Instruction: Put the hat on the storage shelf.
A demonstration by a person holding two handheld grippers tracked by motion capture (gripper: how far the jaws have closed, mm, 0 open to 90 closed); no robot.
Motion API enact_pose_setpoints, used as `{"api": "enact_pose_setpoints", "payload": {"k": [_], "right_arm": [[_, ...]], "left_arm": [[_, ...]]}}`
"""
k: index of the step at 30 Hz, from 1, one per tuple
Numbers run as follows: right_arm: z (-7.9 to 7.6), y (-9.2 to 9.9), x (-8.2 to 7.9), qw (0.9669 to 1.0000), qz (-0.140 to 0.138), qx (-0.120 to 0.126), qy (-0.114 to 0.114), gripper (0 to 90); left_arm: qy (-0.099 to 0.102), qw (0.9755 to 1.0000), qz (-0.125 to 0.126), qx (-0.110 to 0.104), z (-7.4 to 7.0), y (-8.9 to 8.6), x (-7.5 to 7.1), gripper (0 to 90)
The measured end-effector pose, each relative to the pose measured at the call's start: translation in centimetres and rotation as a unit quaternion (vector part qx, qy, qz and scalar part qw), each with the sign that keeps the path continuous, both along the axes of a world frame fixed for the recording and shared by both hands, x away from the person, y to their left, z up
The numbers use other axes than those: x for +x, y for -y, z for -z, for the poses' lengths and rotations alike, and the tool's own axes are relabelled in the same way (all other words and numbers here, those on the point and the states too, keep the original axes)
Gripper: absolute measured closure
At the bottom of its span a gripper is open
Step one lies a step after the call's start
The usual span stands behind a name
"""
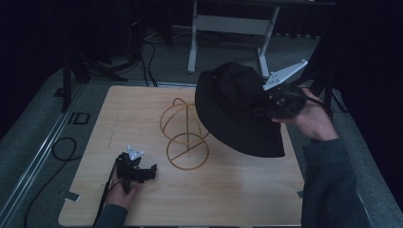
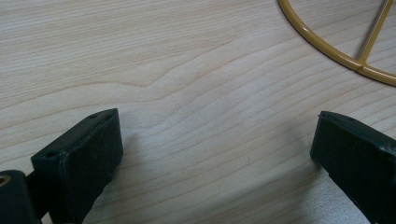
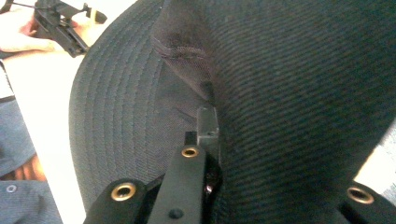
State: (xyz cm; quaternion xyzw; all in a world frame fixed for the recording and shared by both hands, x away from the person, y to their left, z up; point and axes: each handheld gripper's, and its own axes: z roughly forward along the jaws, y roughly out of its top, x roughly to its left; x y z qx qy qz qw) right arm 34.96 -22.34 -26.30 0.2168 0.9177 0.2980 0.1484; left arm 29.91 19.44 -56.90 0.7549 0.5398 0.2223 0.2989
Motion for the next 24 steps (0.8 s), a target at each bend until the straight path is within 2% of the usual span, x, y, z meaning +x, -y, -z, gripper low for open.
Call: {"api": "enact_pose_setpoints", "payload": {"k": [15, 24], "right_arm": [[-1.3, -1.8, -0.3, 0.9995, -0.026, 0.016, 0.009, 87.3], [-0.6, -4.0, 0.1, 0.9985, -0.052, 0.017, -0.001, 87.1]], "left_arm": [[0.0, 1.0, 0.0, 0.0, 0.0, 0.0, 0.0, 2.6], [0.0, 1.0, 0.001, 0.0, 0.0, 0.0, 0.0, 2.6]]}}
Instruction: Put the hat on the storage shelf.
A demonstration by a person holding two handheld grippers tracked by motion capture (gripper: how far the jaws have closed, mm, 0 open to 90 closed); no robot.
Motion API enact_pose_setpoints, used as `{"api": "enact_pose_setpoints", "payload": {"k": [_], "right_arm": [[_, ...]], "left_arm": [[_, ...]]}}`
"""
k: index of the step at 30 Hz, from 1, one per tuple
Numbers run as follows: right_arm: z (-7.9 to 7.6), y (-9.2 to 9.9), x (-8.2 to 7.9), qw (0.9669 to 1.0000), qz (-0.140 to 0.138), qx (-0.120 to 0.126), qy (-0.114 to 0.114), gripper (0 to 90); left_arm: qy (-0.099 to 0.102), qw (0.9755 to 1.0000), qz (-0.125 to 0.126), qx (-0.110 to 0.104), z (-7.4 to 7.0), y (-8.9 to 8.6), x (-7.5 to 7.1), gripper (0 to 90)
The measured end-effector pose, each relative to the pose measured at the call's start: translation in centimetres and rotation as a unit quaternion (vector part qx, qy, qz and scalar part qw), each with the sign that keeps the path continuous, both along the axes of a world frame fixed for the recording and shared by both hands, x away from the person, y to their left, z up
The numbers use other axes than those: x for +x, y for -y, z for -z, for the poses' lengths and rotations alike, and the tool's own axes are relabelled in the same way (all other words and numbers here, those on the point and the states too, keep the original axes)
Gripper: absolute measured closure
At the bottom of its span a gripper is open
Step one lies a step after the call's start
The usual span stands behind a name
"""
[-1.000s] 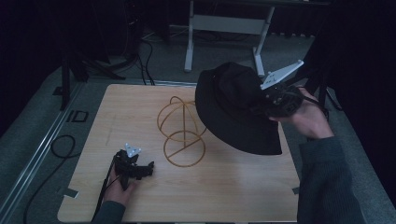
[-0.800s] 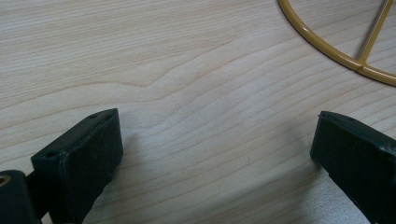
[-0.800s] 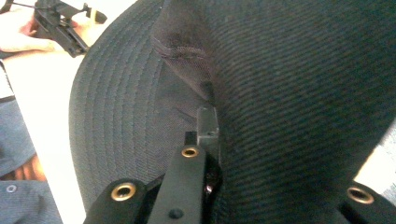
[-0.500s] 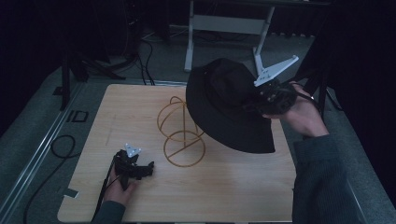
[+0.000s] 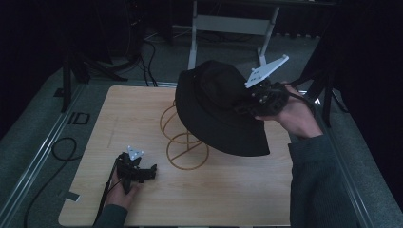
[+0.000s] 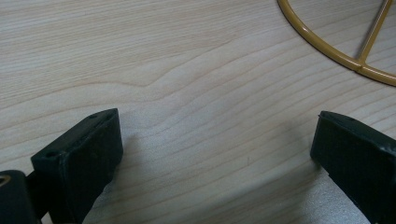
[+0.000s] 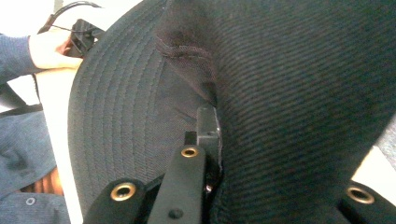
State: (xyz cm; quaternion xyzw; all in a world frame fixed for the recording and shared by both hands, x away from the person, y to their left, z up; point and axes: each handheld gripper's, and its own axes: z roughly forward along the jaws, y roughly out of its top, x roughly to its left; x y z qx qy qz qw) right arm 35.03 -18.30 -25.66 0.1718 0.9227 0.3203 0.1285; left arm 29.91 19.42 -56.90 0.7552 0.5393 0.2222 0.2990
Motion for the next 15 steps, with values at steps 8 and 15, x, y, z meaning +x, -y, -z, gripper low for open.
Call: {"api": "enact_pose_setpoints", "payload": {"k": [8, 15], "right_arm": [[0.8, -2.7, 0.6, 0.9997, -0.02, -0.003, -0.012, 86.9], [2.1, -5.1, 1.5, 0.999, -0.032, -0.008, -0.031, 86.2]], "left_arm": [[0.0, 1.0, 0.0, 0.0, 0.0, 0.0, 0.0, 2.6], [0.001, 1.0, -0.001, 0.0, 0.0, 0.0, 0.0, 2.6]]}}
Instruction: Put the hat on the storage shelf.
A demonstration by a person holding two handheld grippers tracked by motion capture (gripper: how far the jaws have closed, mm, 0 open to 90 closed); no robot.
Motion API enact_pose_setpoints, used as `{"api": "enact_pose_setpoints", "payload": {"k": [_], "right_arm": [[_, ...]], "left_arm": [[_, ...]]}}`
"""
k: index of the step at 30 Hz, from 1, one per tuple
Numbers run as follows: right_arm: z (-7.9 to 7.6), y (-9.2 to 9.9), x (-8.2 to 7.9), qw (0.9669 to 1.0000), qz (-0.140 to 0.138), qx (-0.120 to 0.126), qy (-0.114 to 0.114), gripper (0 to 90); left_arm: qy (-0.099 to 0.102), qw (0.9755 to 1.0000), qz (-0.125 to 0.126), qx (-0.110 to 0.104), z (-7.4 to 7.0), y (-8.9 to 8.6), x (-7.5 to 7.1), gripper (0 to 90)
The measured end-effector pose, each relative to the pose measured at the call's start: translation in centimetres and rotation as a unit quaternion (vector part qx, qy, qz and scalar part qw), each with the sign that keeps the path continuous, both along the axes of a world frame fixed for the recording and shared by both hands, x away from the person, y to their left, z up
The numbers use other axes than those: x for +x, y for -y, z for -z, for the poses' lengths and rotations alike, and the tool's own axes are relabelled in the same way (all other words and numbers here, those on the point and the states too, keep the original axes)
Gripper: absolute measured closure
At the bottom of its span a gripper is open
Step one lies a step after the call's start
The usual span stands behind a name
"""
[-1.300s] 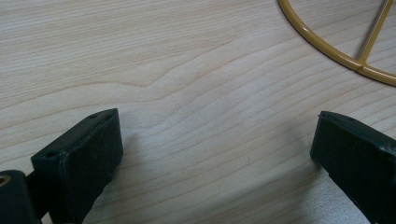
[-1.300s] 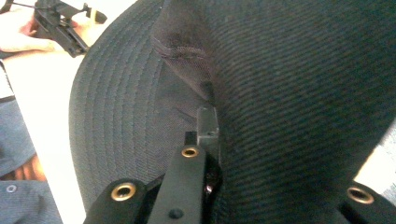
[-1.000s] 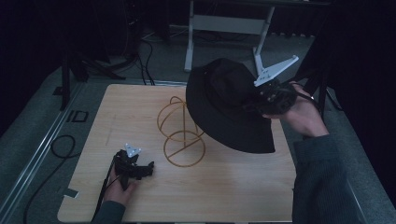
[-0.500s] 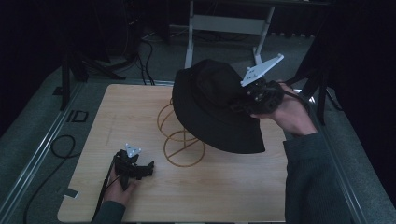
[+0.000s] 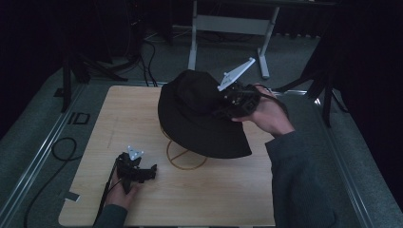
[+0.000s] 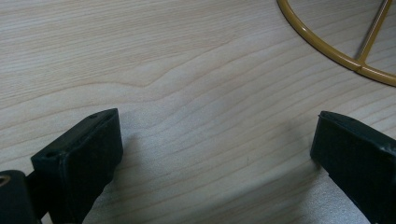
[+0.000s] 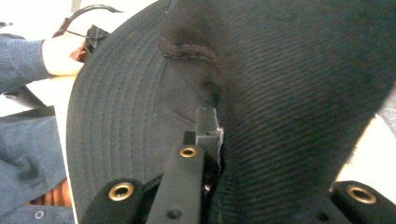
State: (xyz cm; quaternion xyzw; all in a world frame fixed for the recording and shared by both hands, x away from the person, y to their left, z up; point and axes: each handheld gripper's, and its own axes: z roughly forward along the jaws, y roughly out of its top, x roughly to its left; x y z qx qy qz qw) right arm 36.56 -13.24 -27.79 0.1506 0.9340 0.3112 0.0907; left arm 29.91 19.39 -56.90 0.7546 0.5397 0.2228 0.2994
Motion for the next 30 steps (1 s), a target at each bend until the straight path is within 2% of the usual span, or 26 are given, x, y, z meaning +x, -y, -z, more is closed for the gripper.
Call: {"api": "enact_pose_setpoints", "payload": {"k": [4, 11, 16, 19, 22, 25, 27, 30], "right_arm": [[0.3, -1.1, 0.4, 1.0, -0.006, 0.0, -0.003, 81.7], [0.8, -2.8, 0.9, 1.0, 0.005, 0.002, -0.004, 67.4], [1.0, -3.1, 1.4, 0.9994, 0.031, 0.016, -0.003, 56.9], [1.3, -3.3, 1.2, 0.9994, 0.029, 0.01, -0.014, 51.8], [1.4, -3.5, 1.1, 0.9993, 0.03, 0.017, -0.011, 49.2], [1.1, -3.5, 1.2, 0.9983, 0.044, 0.04, -0.001, 49.8], [0.8, -3.4, 1.2, 0.9966, 0.055, 0.06, 0.011, 58.8], [0.8, -3.5, 1.1, 0.9953, 0.055, 0.077, 0.023, 64.8]], "left_arm": [[0.0, 1.0, 0.0, 0.001, 0.0, 0.0, 0.0, 2.6], [0.0, 1.0, 0.0, 0.001, 0.0, 0.0, 0.0, 2.6], [0.0, 1.0, 0.0, 0.0, 0.0, 0.0, 0.0, 2.6], [0.0, 1.0, 0.0, 0.002, 0.0, 0.0, 0.0, 2.6], [0.0, 1.0, 0.0, 0.001, 0.0, 0.0, 0.0, 2.6], [0.0, 1.0, 0.0, 0.001, 0.0, 0.0, 0.0, 2.6], [0.0, 1.0, 0.0, 0.001, 0.0, 0.0, 0.0, 2.6], [0.0, 1.0, 0.0, 0.001, 0.0, 0.0, 0.0, 2.6]]}}
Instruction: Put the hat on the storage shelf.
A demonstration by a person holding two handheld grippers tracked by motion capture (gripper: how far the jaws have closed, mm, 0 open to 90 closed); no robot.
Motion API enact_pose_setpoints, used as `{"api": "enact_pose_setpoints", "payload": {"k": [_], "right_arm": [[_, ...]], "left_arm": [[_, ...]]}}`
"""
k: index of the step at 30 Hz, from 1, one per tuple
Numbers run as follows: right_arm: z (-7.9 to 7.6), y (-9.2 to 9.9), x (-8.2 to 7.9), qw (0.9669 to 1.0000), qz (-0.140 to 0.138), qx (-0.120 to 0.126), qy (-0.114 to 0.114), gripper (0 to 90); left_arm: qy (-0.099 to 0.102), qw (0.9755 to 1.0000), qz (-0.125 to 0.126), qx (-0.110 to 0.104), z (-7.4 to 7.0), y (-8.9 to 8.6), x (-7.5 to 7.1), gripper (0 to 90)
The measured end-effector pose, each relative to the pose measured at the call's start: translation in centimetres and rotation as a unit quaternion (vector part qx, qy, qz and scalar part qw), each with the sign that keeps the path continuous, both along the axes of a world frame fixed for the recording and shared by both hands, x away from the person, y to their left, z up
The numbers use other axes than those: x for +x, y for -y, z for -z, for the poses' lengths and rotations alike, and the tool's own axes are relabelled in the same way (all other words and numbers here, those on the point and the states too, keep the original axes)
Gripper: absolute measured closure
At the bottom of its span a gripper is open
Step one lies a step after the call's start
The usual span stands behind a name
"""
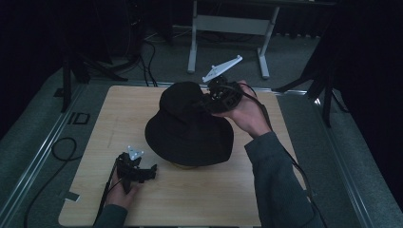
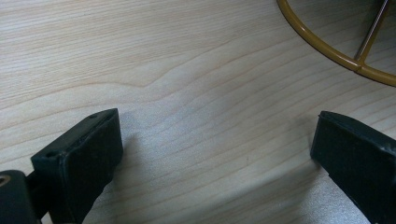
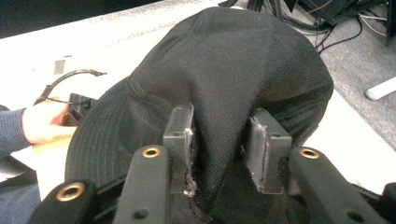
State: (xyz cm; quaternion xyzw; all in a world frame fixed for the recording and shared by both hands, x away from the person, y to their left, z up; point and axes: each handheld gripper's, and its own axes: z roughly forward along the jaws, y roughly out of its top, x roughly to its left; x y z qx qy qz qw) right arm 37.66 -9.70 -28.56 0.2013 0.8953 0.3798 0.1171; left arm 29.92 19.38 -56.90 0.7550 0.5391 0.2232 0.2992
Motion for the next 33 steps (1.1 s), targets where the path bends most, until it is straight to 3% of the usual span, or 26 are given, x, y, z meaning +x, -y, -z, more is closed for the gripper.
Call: {"api": "enact_pose_setpoints", "payload": {"k": [5, 8, 9, 10, 12, 14, 17, 20, 26, 33], "right_arm": [[1.0, -1.0, -0.1, 0.9993, -0.02, -0.029, -0.008, 64.2], [1.0, -1.0, 0.0, 0.9995, -0.008, -0.026, -0.015, 50.4], [1.0, -1.0, 0.0, 0.9995, -0.008, -0.026, -0.015, 50.4], [0.8, -0.6, 0.1, 0.9991, -0.005, -0.026, -0.034, 38.7], [0.8, -0.6, 0.1, 0.9988, -0.002, -0.033, -0.035, 37.1], [0.9, -0.3, 0.0, 0.9978, 0.004, -0.049, -0.044, 27.4], [1.0, 0.3, -0.4, 0.9959, 0.031, -0.082, -0.024, 14.3], [1.0, 0.8, -0.6, 0.9956, 0.038, -0.084, -0.016, 14.6], [1.3, 3.1, -0.5, 0.9963, 0.05, -0.066, -0.025, 14.3], [2.3, 5.2, -0.5, 0.9951, 0.067, -0.067, -0.028, 14.0]], "left_arm": [[0.0, 1.0, 0.0, 0.0, 0.0, 0.0, 0.0, 2.6], [0.0, 1.0, 0.0, 0.0, 0.0, 0.0, 0.0, 2.6], [0.0, 1.0, 0.0, 0.0, 0.0, 0.0, 0.0, 2.6], [0.0, 1.0, 0.0, 0.0, 0.0, 0.0, 0.0, 2.6], [0.0, 1.0, 0.0, 0.0, 0.0, 0.0, 0.0, 2.6], [0.001, 1.0, 0.0, 0.0, 0.0, 0.0, 0.0, 2.6], [0.001, 1.0, -0.001, -0.001, 0.0, 0.0, 0.0, 2.6], [0.002, 1.0, -0.001, 0.0, 0.0, 0.0, 0.0, 2.6], [0.001, 1.0, 0.0, 0.0, 0.0, 0.0, 0.0, 2.6], [0.0, 1.0, 0.0, 0.0, 0.0, 0.0, 0.0, 2.6]]}}
